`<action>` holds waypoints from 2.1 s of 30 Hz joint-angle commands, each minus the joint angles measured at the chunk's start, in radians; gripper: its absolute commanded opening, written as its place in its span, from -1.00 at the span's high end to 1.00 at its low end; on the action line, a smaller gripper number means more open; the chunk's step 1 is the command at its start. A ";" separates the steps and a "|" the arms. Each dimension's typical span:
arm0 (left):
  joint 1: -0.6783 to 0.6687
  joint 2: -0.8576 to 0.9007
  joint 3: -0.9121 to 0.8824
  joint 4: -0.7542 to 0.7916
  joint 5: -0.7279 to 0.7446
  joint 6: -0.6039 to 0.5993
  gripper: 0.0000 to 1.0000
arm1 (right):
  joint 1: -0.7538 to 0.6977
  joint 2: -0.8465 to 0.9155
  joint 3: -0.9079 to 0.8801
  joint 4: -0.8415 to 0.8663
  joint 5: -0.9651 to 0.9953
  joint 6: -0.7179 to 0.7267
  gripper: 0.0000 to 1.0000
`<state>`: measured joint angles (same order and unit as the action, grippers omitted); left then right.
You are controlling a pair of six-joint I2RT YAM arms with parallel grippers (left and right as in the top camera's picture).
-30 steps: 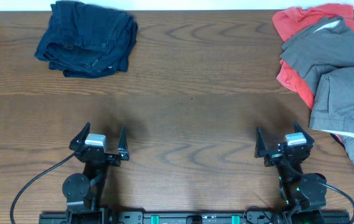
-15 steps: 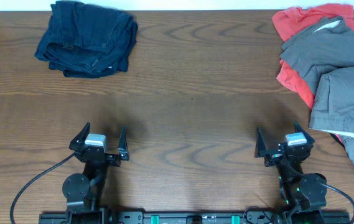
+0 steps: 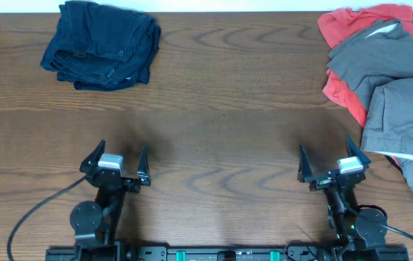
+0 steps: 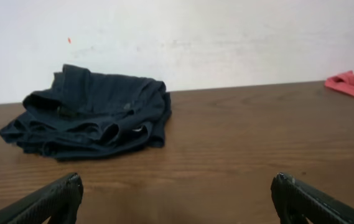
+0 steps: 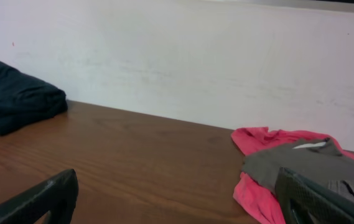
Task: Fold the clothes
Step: 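Reach the right gripper to the grey shorts on the pile and grasp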
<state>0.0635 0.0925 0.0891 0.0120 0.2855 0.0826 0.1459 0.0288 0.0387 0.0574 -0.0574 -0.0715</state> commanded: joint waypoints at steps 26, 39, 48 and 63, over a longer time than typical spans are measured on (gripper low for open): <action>-0.003 1.272 1.115 -0.850 0.022 0.032 -0.96 | -0.010 1.262 0.867 -0.439 -0.096 -0.094 -0.99; -0.003 1.329 1.119 -0.728 0.153 0.029 -0.95 | -0.135 1.464 0.866 -0.388 0.504 0.243 -0.99; -0.003 1.329 1.114 -0.701 0.152 0.029 -0.96 | -0.333 1.585 0.865 -0.176 0.485 0.106 -0.97; -0.003 1.333 1.112 -0.680 0.152 0.029 -0.96 | -0.401 1.666 0.866 -0.120 0.474 0.108 0.41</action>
<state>0.0635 1.4178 1.1862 -0.6724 0.4202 0.1055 -0.2447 1.6951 0.8894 -0.0673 0.4156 0.0322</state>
